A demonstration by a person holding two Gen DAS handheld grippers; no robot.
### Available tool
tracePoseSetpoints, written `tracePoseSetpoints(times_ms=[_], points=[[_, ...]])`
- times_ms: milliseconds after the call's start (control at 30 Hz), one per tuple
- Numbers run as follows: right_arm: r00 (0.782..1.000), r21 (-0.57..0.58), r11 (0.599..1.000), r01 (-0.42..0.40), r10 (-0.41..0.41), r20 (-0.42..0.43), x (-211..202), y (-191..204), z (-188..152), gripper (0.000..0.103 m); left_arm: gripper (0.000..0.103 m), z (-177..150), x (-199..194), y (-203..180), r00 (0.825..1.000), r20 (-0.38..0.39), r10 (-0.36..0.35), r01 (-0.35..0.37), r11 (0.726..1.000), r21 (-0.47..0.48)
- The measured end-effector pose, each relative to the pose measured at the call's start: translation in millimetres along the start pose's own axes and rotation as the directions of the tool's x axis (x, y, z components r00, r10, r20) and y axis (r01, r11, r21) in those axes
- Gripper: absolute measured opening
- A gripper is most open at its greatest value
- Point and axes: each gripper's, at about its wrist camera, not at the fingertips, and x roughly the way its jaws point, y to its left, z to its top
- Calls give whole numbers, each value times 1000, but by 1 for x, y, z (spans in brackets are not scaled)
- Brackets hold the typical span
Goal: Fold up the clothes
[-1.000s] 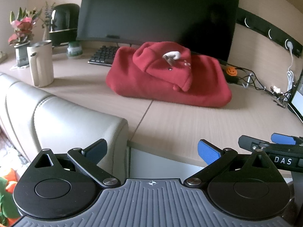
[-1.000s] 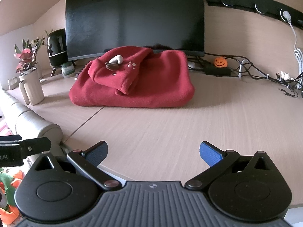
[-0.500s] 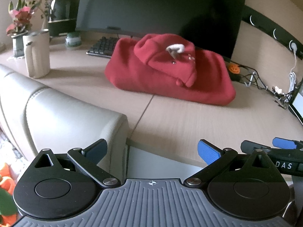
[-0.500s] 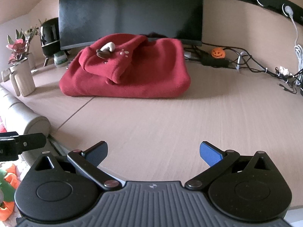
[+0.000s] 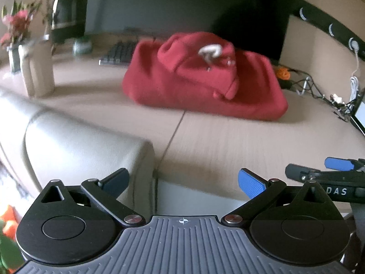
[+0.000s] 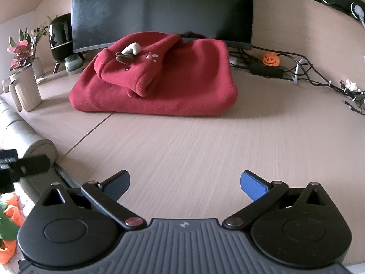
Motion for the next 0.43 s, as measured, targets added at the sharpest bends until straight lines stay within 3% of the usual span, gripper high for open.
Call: tracePoseSetpoints(times_ms=[433], points=[[1000,18,1000,13,-13,-19,11,-6,3,103,103,11,12,-4,999,-1,-36,36,999,20]])
